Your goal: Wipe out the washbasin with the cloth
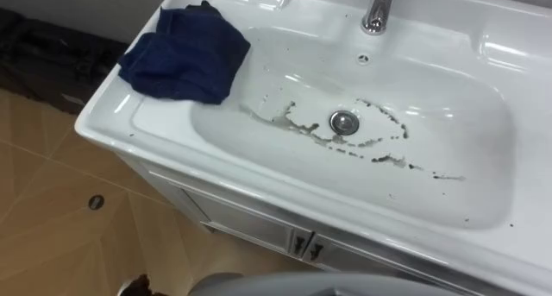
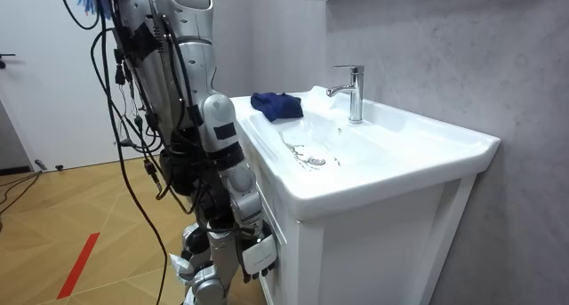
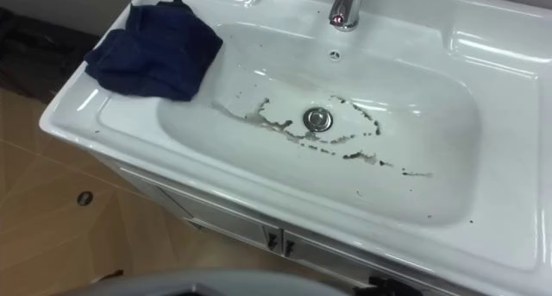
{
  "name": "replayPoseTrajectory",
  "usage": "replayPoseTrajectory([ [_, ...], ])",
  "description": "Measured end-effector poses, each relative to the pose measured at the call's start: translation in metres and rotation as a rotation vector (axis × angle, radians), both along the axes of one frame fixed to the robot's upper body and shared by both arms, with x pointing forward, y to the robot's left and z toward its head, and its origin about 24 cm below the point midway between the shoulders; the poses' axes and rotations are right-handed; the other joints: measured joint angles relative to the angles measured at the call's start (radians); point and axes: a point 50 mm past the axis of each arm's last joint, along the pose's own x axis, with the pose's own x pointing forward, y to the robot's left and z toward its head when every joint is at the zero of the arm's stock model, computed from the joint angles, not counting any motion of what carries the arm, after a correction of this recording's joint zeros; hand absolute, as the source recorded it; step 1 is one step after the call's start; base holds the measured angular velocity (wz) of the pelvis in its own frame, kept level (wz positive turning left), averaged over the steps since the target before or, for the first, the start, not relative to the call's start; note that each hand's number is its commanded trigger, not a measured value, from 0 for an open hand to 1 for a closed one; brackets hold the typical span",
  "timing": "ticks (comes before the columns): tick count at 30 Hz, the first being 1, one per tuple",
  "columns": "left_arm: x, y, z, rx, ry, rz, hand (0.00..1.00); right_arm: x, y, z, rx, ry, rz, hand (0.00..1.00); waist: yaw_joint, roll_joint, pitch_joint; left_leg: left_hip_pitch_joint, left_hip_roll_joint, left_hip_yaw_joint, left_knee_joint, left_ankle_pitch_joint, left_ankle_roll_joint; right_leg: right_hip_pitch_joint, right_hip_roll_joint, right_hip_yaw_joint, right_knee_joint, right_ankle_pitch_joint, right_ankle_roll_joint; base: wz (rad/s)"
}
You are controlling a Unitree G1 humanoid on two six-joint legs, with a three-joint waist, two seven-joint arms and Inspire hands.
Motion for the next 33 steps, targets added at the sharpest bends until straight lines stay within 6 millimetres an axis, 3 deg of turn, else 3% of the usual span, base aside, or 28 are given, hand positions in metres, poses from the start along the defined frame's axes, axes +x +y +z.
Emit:
replayPoseTrajectory([
  [12, -0.004, 0.005, 0.001, -0.009, -0.081, 0.313, 0.00, -0.004, -0.001, 0.000, 0.007, -0.002, -0.057, 0.00, 0.004, 0.010, -0.0073, 0.003, -0.002, 0.001, -0.006, -0.001, 0.002, 0.002, 0.000, 0.000, -0.002, 0.003, 0.004, 0.00],
  [25, -0.028, 0.030, 0.012, 0.153, -0.158, 0.577, 0.00, -0.015, -0.007, 0.002, 0.001, 0.006, -0.114, 0.00, 0.049, 0.028, -0.0050, 0.004, -0.002, -0.007, -0.007, -0.008, 0.003, 0.008, -0.001, -0.009, -0.004, 0.003, 0.005, 0.01],
  [29, 0.001, 0.052, 0.029, 0.271, -0.331, 0.596, 0.00, -0.016, -0.013, 0.003, -0.030, 0.022, -0.054, 0.00, 0.072, 0.045, 0.0039, -0.021, -0.008, -0.045, 0.008, -0.010, 0.003, 0.001, 0.001, -0.031, -0.006, 0.003, 0.007, 0.21],
  [31, 0.015, 0.066, 0.041, 0.332, -0.419, 0.607, 0.00, -0.019, -0.017, 0.004, -0.045, 0.030, -0.049, 0.00, 0.083, 0.059, 0.0032, -0.021, -0.011, -0.053, 0.005, -0.010, 0.003, 0.000, 0.000, -0.034, -0.006, 0.002, 0.008, 0.09],
  [33, 0.035, 0.086, 0.065, 0.448, -0.557, 0.619, 0.00, -0.021, -0.023, 0.006, -0.066, 0.037, -0.042, 0.00, 0.098, 0.074, 0.0018, -0.017, -0.012, -0.050, 0.002, -0.010, 0.004, -0.006, 0.000, -0.028, -0.004, 0.002, 0.008, -0.07],
])
